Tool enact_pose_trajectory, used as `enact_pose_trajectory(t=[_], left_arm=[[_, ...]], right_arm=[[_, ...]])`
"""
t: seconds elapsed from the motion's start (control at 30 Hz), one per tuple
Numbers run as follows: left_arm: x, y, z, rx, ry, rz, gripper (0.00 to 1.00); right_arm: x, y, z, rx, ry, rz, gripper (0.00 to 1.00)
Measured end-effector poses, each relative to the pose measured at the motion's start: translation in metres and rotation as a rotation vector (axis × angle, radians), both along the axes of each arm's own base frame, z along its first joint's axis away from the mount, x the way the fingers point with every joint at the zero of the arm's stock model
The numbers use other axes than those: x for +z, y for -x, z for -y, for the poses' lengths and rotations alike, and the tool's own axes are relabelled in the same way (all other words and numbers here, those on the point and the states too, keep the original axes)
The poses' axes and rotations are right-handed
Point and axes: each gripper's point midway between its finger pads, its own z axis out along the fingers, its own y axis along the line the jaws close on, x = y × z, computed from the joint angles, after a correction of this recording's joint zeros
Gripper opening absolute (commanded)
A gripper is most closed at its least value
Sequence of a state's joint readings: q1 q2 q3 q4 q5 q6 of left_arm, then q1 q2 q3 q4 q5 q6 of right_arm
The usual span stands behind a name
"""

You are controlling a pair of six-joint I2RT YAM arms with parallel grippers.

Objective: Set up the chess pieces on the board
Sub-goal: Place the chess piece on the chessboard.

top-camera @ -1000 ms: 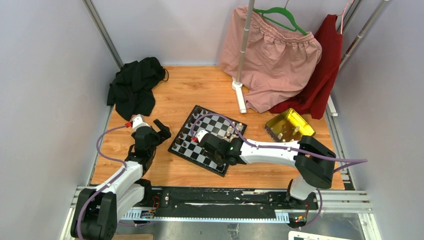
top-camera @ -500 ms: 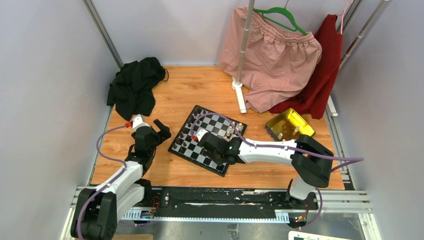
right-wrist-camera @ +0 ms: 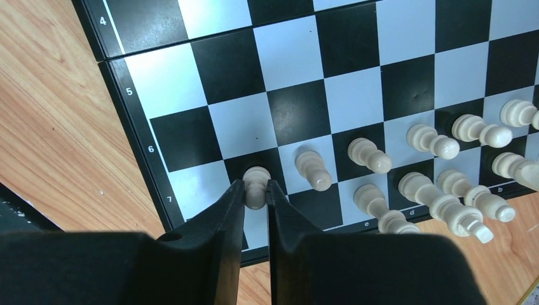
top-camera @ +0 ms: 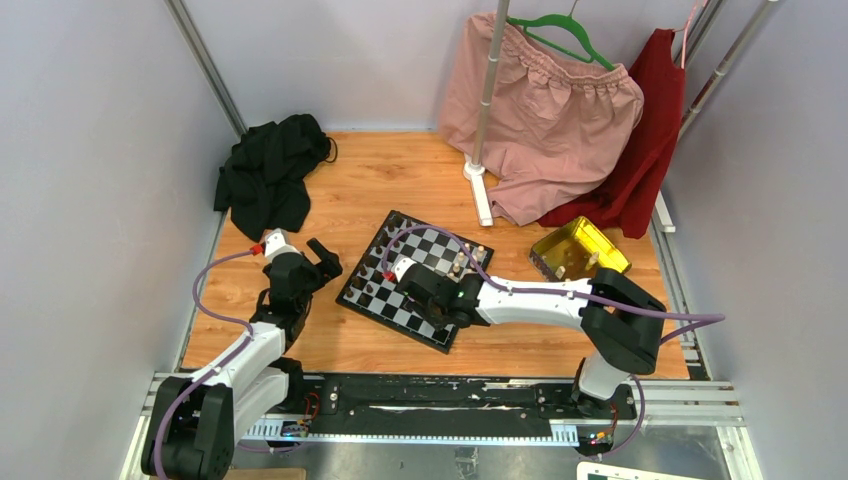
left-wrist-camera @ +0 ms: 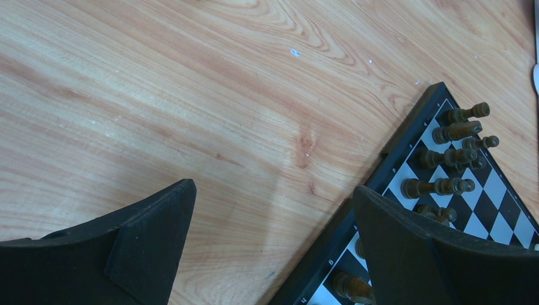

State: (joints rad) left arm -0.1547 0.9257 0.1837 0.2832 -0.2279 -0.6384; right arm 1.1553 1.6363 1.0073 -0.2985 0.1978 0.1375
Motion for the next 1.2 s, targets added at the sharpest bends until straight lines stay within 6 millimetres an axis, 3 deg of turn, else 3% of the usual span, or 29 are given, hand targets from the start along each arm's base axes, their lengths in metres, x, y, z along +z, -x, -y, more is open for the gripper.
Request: enact_pose_trajectory(t=[0.37, 0.5, 0.63, 0.83, 1.03, 1.2], left_arm=[[0.0, 0.0, 0.0, 0.0, 0.0, 0.0, 1.0], [0.0, 0.0, 0.0, 0.0, 0.0, 0.0, 1.0], [0.0, 0.0, 0.0, 0.0, 0.0, 0.0, 1.0], [0.0, 0.0, 0.0, 0.0, 0.0, 0.0, 1.0], [0.0, 0.0, 0.0, 0.0, 0.0, 0.0, 1.0], [0.0, 0.0, 0.0, 0.0, 0.0, 0.0, 1.0]], right_arm=[[0.001, 0.003, 0.0, 0.008, 0.0, -0.014, 0.27], [0.009, 0.001, -0.003, 0.008, -0.017, -0.006, 0.27], [0.031, 0.0, -0.006, 0.011, -0.05, 0.014, 0.27], [0.09, -0.012, -0.005, -0.022, -0.142, 0.126, 0.33], [0.135, -0.038, 0.027, -0.139, -0.177, 0.26, 0.35], [0.159, -0.088, 0.098, -0.406, -0.197, 0.327, 0.4]])
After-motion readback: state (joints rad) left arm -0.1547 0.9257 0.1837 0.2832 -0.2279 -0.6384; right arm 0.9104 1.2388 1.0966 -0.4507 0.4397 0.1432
